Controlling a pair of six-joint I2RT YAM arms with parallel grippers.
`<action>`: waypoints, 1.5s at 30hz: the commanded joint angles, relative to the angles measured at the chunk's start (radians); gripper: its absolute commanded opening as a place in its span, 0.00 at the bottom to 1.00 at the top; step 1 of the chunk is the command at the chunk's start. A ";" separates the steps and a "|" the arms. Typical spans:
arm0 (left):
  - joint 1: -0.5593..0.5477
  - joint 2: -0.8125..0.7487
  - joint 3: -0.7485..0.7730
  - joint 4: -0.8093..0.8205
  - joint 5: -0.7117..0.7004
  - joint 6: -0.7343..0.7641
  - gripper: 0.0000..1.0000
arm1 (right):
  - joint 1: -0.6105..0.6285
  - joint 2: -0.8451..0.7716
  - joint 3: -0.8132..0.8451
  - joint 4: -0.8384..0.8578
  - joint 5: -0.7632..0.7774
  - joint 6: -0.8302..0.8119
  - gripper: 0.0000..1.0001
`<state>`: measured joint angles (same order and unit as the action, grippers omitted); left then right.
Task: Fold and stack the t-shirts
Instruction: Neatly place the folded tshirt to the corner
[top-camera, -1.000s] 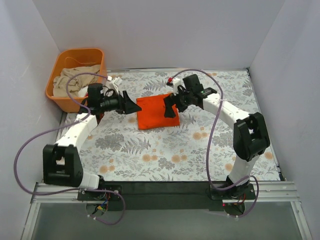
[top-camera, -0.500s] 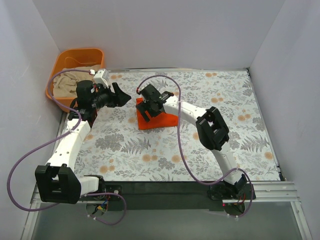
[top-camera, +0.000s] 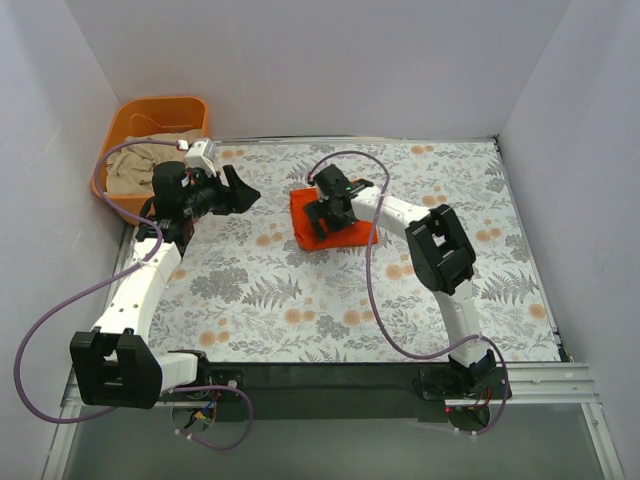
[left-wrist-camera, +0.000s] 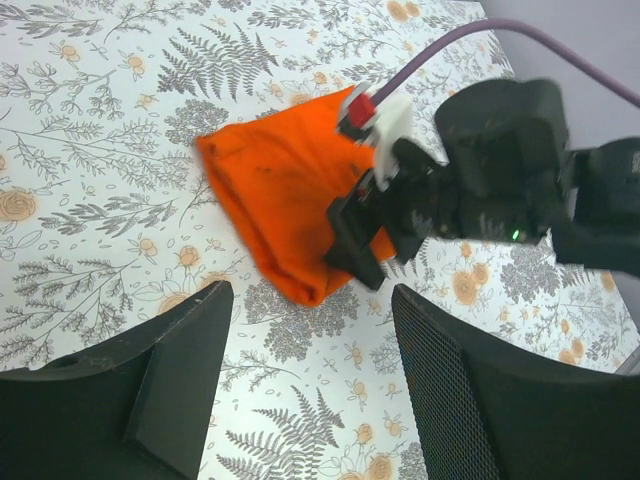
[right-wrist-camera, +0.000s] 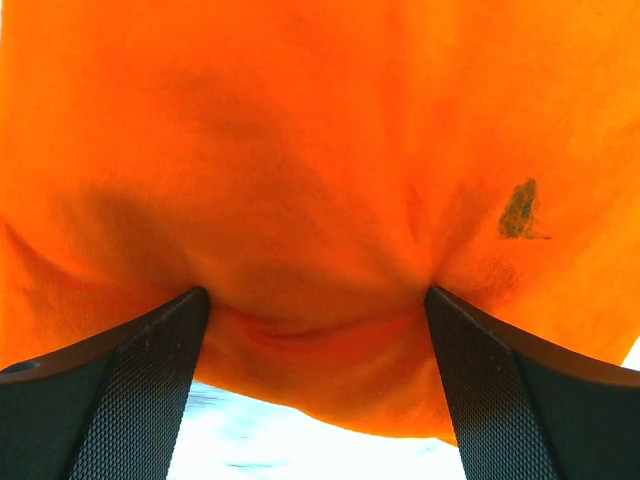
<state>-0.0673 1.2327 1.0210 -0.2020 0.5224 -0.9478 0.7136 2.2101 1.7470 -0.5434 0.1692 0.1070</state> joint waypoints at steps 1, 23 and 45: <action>0.004 -0.009 0.002 0.015 -0.007 0.021 0.61 | -0.143 -0.053 -0.098 -0.046 -0.043 -0.093 0.80; 0.004 0.054 0.028 0.027 0.005 0.047 0.61 | -0.778 -0.050 -0.064 -0.064 -0.117 -0.687 0.88; 0.004 0.074 0.028 0.027 0.010 0.043 0.61 | -0.859 0.140 0.203 -0.076 -0.031 -0.584 0.89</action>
<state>-0.0673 1.3056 1.0214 -0.1867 0.5243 -0.9127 -0.1310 2.2967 1.9083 -0.6376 0.0750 -0.4702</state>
